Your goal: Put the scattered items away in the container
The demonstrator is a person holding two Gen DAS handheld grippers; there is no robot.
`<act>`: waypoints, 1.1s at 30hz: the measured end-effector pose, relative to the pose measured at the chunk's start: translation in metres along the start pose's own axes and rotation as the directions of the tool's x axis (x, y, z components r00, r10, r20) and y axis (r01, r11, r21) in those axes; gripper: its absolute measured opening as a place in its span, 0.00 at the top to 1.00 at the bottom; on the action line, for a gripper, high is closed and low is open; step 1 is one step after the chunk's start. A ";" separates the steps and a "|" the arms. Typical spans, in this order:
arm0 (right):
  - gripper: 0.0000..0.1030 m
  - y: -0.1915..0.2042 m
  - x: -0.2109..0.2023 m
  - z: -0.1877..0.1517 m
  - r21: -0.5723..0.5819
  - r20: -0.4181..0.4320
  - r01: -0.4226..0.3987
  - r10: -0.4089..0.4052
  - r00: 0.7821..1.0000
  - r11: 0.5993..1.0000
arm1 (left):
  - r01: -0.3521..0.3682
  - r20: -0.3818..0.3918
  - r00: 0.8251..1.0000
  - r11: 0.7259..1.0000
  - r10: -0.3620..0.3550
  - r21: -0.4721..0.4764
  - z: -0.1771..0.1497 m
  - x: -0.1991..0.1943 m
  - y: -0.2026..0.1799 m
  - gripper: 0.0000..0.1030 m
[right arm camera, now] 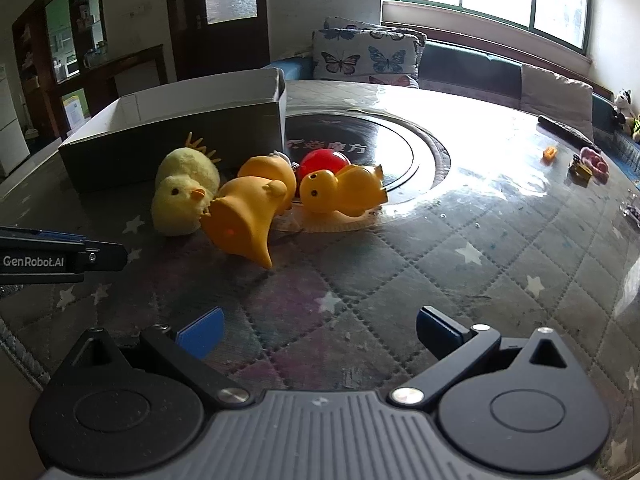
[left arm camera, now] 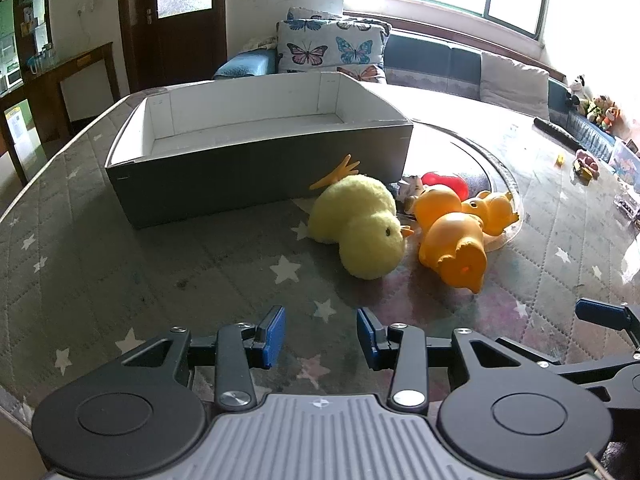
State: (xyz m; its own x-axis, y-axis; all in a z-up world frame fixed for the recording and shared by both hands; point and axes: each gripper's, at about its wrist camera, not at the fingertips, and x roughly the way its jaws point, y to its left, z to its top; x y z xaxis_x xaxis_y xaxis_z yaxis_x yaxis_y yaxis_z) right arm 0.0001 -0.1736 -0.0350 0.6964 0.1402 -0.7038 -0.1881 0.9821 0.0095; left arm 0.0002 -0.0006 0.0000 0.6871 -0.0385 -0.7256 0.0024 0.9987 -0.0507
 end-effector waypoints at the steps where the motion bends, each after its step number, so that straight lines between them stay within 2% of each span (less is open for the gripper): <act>1: 0.00 0.001 0.001 0.001 -0.003 -0.001 0.001 -0.001 1.000 1.000 | 0.000 -0.003 1.000 1.000 0.000 0.002 0.000 0.000 -0.001 0.59; 33: 0.00 -0.001 0.007 0.012 -0.011 -0.039 -0.007 0.007 0.999 1.000 | -0.021 -0.056 0.998 0.999 0.023 0.043 0.011 0.012 -0.014 0.59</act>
State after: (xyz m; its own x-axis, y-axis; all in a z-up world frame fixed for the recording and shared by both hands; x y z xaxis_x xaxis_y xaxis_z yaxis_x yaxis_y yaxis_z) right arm 0.0131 -0.1726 -0.0315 0.6676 0.1420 -0.7308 -0.2011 0.9796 0.0066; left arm 0.0166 -0.0142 -0.0004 0.6450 -0.0171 -0.7640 0.0194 0.9998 -0.0060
